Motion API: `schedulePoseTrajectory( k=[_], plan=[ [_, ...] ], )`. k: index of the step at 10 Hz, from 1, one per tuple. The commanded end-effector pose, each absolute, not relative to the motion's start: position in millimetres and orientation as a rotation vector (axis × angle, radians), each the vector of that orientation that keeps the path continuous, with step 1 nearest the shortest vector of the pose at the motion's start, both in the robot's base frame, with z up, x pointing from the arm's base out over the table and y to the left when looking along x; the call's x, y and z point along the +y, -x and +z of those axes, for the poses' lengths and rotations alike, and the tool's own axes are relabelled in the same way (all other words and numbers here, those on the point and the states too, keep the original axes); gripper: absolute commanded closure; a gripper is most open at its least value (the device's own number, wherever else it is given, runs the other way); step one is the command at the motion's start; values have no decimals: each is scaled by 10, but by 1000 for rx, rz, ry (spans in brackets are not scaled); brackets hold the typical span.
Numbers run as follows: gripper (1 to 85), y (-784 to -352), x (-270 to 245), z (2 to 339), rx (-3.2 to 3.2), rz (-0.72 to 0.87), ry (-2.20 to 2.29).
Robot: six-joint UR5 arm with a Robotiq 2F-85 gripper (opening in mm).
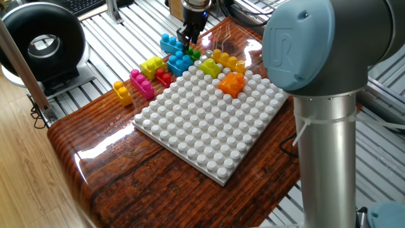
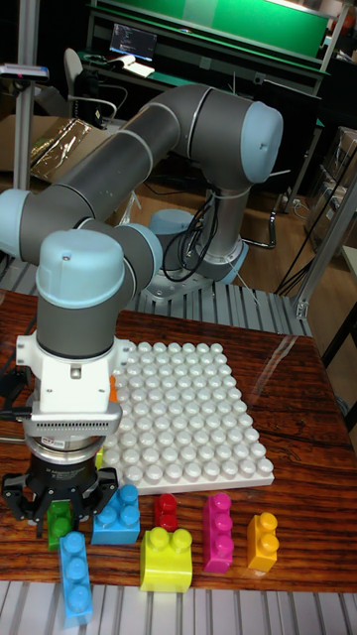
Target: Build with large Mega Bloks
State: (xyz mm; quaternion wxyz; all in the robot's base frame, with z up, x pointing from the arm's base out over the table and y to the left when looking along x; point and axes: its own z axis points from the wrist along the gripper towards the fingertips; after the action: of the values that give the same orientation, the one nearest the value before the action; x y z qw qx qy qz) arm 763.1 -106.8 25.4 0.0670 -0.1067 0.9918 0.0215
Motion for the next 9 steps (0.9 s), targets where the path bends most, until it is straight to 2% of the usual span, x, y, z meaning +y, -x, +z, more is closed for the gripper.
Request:
schedulePoseTrajectory(
  k=[1,9],
  plan=[
    [427,-7615,-1056,234,2988,86,313],
    [443,-7612,-994,196,2983,112,278]
  ],
)
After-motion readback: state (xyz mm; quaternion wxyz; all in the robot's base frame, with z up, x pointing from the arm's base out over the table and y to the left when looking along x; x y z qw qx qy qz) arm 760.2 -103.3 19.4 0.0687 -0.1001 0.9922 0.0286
